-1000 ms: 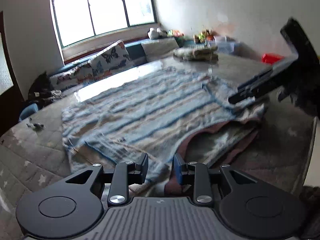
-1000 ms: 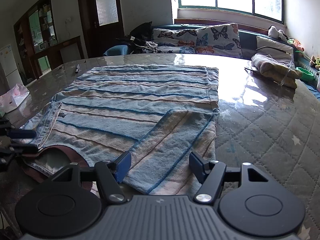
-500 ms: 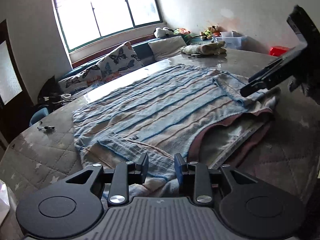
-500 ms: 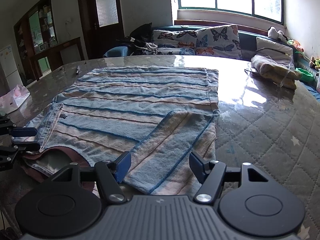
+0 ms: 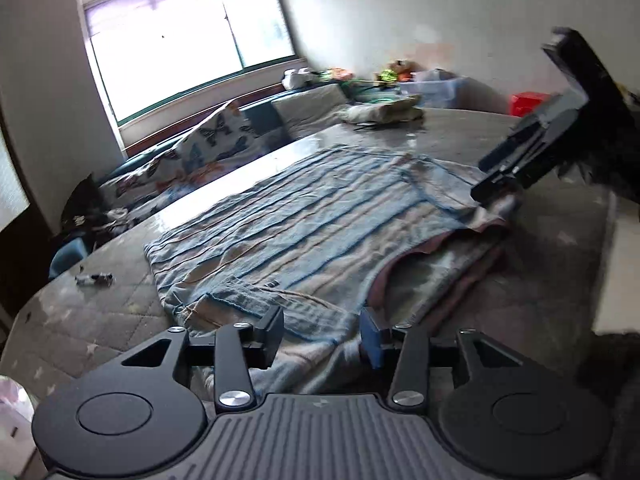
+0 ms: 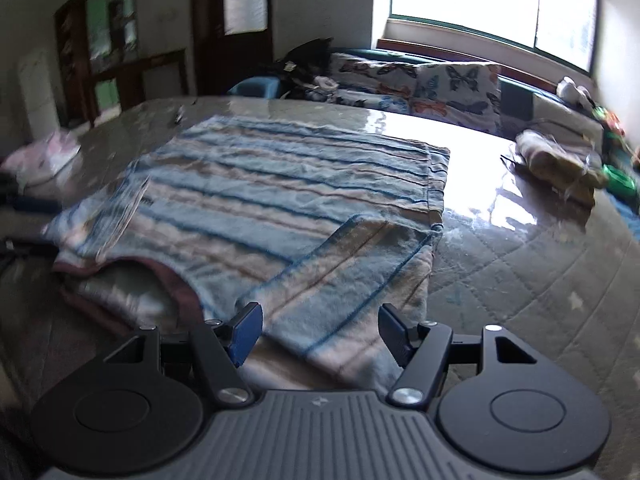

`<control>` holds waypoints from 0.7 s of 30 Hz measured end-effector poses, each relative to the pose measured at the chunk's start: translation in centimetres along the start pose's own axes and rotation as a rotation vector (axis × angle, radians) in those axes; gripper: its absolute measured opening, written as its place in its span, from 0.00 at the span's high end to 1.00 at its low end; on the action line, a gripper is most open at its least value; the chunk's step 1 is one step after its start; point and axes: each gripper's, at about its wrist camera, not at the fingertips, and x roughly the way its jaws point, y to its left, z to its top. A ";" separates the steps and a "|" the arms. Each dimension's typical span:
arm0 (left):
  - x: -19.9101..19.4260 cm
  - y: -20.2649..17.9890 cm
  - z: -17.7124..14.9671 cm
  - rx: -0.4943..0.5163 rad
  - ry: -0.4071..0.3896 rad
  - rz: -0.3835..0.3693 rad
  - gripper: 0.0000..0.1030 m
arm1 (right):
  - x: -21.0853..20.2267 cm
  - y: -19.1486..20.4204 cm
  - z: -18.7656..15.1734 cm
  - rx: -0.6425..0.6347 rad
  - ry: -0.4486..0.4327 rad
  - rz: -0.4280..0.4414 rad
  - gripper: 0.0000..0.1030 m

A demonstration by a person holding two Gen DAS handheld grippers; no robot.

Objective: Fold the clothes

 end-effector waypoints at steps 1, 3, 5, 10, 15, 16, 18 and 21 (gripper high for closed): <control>-0.3 -0.3 -0.3 0.023 0.004 -0.007 0.53 | -0.5 0.3 -0.2 -0.034 0.007 0.002 0.36; -0.1 -0.8 -0.8 0.053 0.018 -0.006 0.53 | -1.3 0.9 -0.6 -0.097 0.019 0.005 0.36; 0.2 -1.2 -1.2 0.081 0.031 -0.003 0.53 | -1.4 1.6 -1.0 -0.136 0.024 0.007 0.35; 1.0 -2.1 -1.7 0.157 0.015 0.007 0.53 | -1.6 3.2 -1.9 -0.234 0.036 0.011 0.33; 1.3 -2.9 -2.0 0.231 -0.010 0.010 0.67 | -1.6 4.2 -2.4 -0.301 0.038 0.013 0.31; 1.3 -3.0 -2.0 0.234 -0.013 0.004 0.70 | -1.6 4.3 -2.4 -0.307 0.036 0.014 0.31; 1.3 -3.1 -2.2 0.238 -0.018 -0.013 0.71 | -1.6 4.4 -2.4 -0.319 0.032 0.014 0.30; 1.4 -3.3 -2.4 0.259 -0.019 -0.025 0.68 | -1.6 4.7 -2.4 -0.337 0.027 0.014 0.30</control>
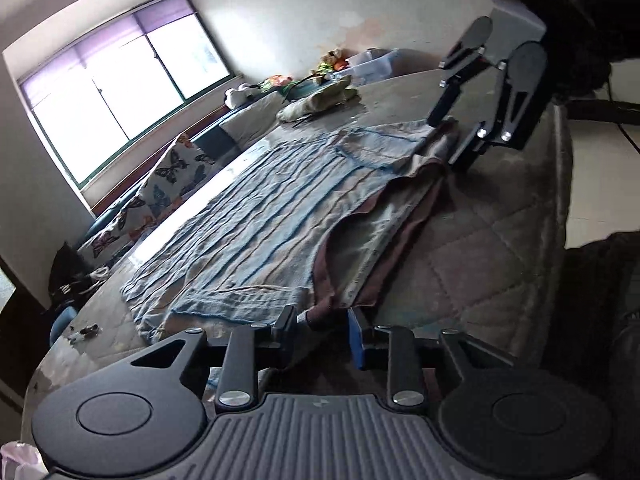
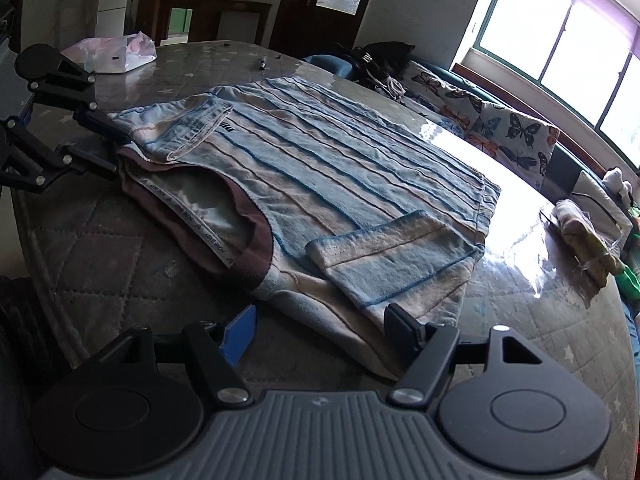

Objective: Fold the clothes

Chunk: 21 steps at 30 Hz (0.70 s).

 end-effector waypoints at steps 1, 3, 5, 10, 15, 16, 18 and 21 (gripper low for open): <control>0.1 -0.1 0.0 0.010 0.002 0.000 0.68 | 0.0 0.1 0.0 -0.005 -0.002 0.000 0.30; 0.1 0.0 -0.1 0.017 0.002 -0.005 0.68 | 0.0 0.3 0.1 -0.021 -0.013 0.006 0.30; 0.1 0.0 0.0 0.028 0.004 -0.008 0.67 | 0.1 0.5 0.3 -0.036 -0.020 0.017 0.31; 0.1 0.1 -0.1 0.046 0.005 -0.011 0.65 | 0.5 0.8 0.7 -0.059 -0.015 0.048 0.45; 0.6 -0.1 0.1 0.058 -0.012 -0.011 0.66 | 0.7 0.9 0.9 -0.052 -0.015 0.092 0.72; 0.6 -0.1 0.1 0.059 -0.015 -0.014 0.69 | 0.6 0.9 0.9 -0.055 -0.014 0.099 0.78; 0.6 -0.1 0.2 0.061 -0.019 -0.016 0.77 | 0.5 1.1 0.9 -0.065 -0.013 0.101 0.86; 0.4 0.5 0.4 0.016 -0.027 -0.010 0.87 | 0.0 1.1 0.7 -0.060 -0.009 0.107 0.97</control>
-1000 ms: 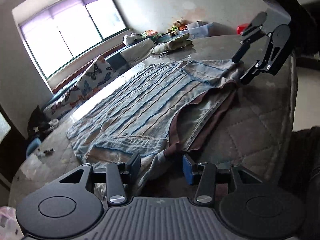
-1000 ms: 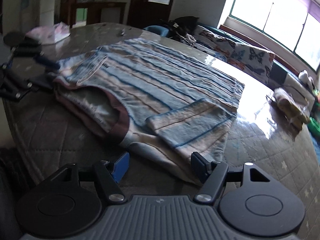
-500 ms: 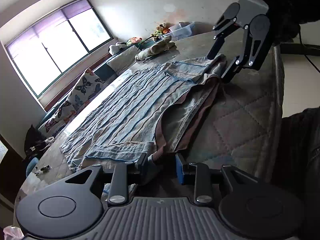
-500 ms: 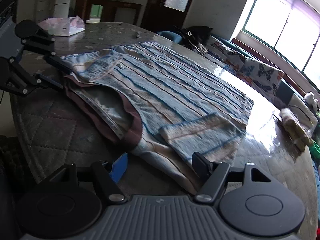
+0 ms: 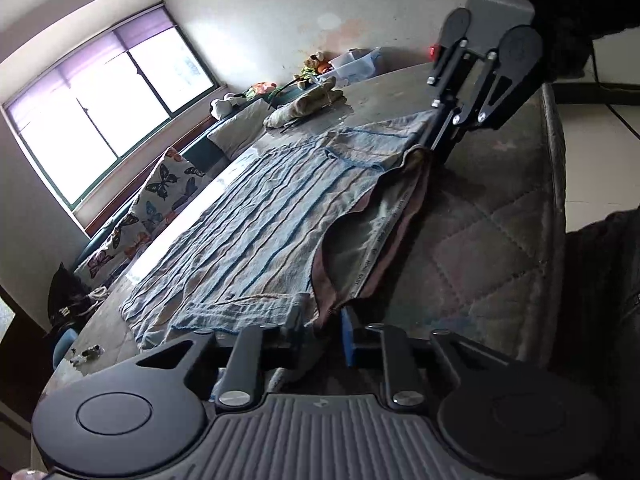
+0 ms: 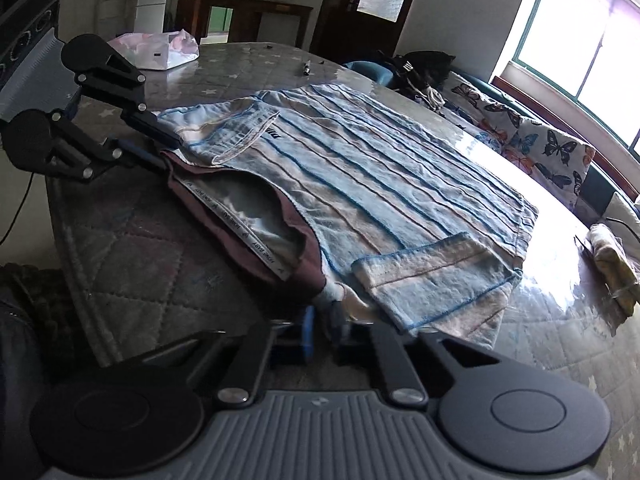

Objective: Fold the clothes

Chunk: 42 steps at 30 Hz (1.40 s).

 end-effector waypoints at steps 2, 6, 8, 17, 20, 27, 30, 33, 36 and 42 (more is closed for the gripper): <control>-0.2 0.4 0.2 -0.032 -0.006 0.004 0.89 | -0.3 0.0 -0.2 0.002 0.004 0.011 0.98; -0.5 1.3 0.6 -0.095 -0.017 0.012 0.92 | -0.6 0.0 -0.4 0.006 -0.005 0.004 0.94; -0.5 1.9 1.0 -0.122 -0.024 0.023 0.92 | -0.8 0.0 -0.4 0.003 -0.021 -0.017 0.58; 0.1 4.8 2.3 -0.239 -0.037 0.031 0.92 | 0.9 -0.2 -0.4 -0.027 -0.063 -0.087 0.43; 0.1 5.0 2.2 -0.253 -0.031 0.025 0.92 | 1.7 -1.1 0.0 0.006 -0.070 -0.095 0.60; -0.2 2.7 0.9 -0.201 -0.011 0.045 0.86 | 1.4 -3.4 0.8 0.142 -0.070 -0.062 0.87; -0.4 1.8 0.2 -0.181 -0.005 0.068 0.79 | 0.7 -3.8 1.5 0.173 -0.086 -0.060 0.89; -0.6 1.5 -0.2 -0.173 -0.004 0.099 0.64 | -0.1 -4.2 2.4 0.211 -0.098 -0.057 0.89; -0.9 1.2 -0.5 -0.152 -0.009 0.129 0.55 | -0.5 -4.7 3.3 0.238 -0.108 -0.059 0.89; -0.4 0.2 -1.0 -0.074 -0.004 0.143 0.44 | -1.4 -5.6 4.7 0.281 -0.131 -0.059 0.90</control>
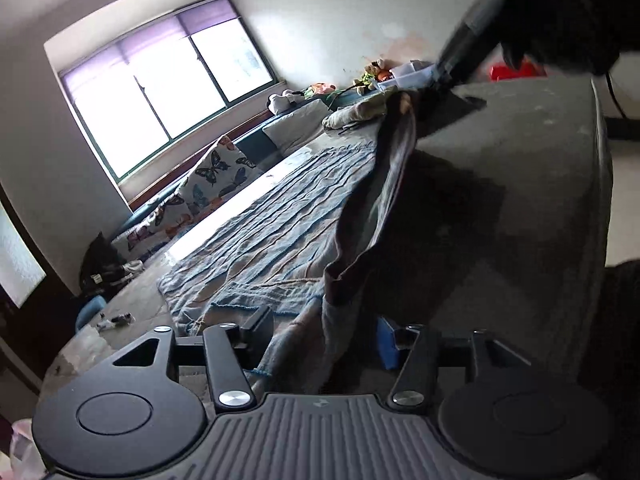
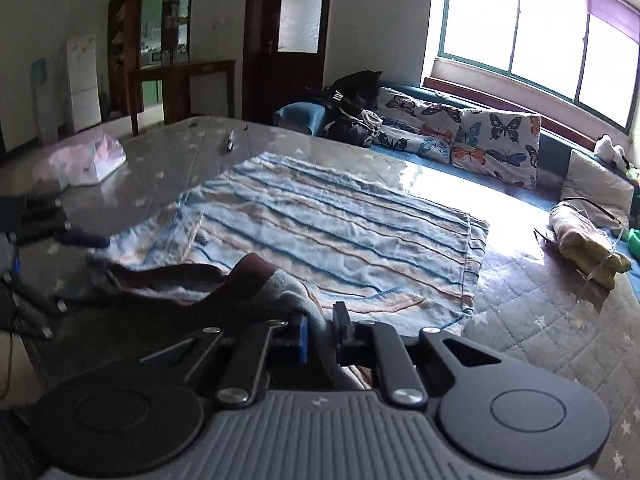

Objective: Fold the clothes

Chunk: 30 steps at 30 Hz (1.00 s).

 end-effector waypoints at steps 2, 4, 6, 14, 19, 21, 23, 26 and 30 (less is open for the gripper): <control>0.6 0.0 -0.1 0.008 0.010 0.008 0.44 | -0.2 0.1 0.5 0.005 -0.007 0.001 0.90; 1.2 0.1 -0.2 0.008 0.021 0.016 0.45 | -0.3 0.2 0.8 0.004 -0.015 -0.002 0.90; 1.6 0.2 -0.2 0.000 0.027 0.015 0.47 | -0.4 0.3 0.9 0.000 -0.020 -0.007 0.90; -0.4 1.1 -0.2 -0.027 0.023 -0.017 0.93 | -0.2 0.4 0.2 -0.009 -0.019 -0.021 0.91; -3.3 2.3 0.2 -0.081 0.002 -0.042 0.95 | -1.2 0.5 -0.5 -0.004 -0.028 0.008 0.92; -4.5 2.8 0.4 -0.103 -0.007 -0.053 0.95 | -2.1 0.7 -0.9 -0.007 -0.027 0.023 0.93; -5.7 3.3 0.6 -0.124 -0.015 -0.063 0.95 | -3.4 1.1 -1.4 -0.012 -0.024 0.044 0.93; -7.3 3.8 1.0 -0.124 -0.016 -0.074 0.95 | -6.2 2.5 -2.4 -0.021 -0.023 0.087 0.93; -7.7 4.6 1.7 -0.096 -0.011 -0.074 0.95 | -6.7 2.9 -2.2 -0.034 -0.012 0.107 0.94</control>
